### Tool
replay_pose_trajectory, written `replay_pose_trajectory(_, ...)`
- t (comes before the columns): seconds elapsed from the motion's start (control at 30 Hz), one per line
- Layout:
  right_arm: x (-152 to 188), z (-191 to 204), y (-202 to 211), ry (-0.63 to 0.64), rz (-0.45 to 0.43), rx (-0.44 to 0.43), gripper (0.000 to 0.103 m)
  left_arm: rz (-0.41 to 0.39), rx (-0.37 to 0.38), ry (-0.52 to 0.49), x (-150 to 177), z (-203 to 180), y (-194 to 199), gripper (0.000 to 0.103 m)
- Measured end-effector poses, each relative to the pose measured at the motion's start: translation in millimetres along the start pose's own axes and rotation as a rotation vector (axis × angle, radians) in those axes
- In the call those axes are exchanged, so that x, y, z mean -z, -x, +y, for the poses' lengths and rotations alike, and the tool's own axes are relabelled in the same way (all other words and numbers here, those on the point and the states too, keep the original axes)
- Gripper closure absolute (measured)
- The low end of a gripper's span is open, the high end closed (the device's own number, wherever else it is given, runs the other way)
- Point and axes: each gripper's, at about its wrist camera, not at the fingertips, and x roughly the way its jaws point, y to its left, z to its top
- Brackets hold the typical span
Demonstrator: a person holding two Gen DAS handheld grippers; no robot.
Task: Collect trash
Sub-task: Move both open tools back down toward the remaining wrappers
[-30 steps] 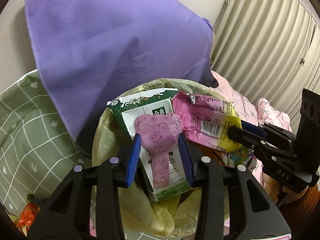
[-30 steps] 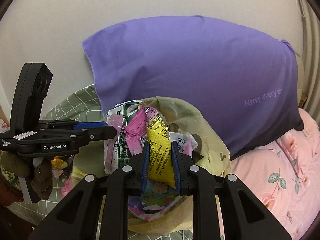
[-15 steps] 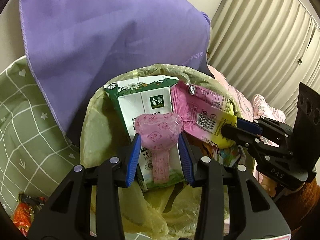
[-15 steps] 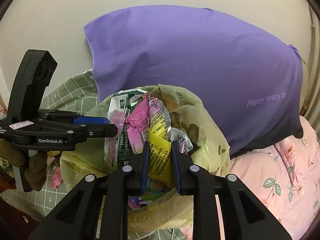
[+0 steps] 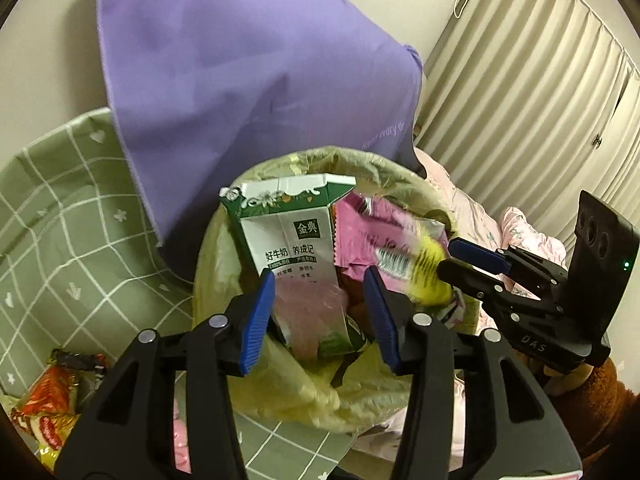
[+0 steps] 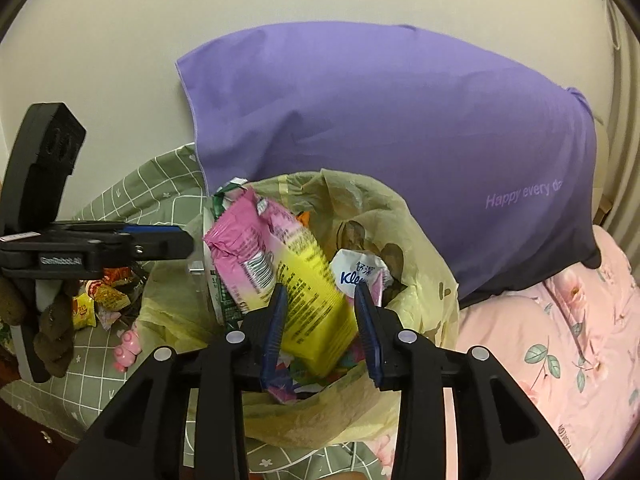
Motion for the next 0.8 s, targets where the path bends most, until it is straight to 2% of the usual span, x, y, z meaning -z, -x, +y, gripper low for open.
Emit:
replay_pose_trajectory(0.03,-0.5,1.0,2.0,0.001,-0.004,0.004,0.068,-0.008,-0.002,0.001,-0.2,-0.8,4.5,0.053)
replay_pose_trajectory(0.13,-2.2,4.1,9.6,-0.006,-0.026,0.016,0.064,-0.029,-0.014,0.013,4.1,4.0,22.1,0.052)
replay_pose_trajectory(0.37,-8.3,24.0,23.6,-0.011,-0.075,0.000,0.064,-0.094,-0.091,0.080,29.5,23.7,68.8,0.050)
replay_pose_trajectory(0.63,-8.2,69.5,18.1,-0.027,-0.090,-0.104,0.064,-0.165,-0.315,0.184,94.8,91.1,139.2,0.047)
replay_pose_trajectory(0.7,-6.5,85.2,12.4,-0.020,-0.079,-0.128,0.063,-0.154,-0.383,0.241,119.5,117.5,157.5,0.047)
replay_pose_trajectory(0.8,-2.6,106.0,5.4,-0.010,-0.069,-0.189,0.057,-0.157,-0.470,0.342,157.4,153.8,187.7,0.047)
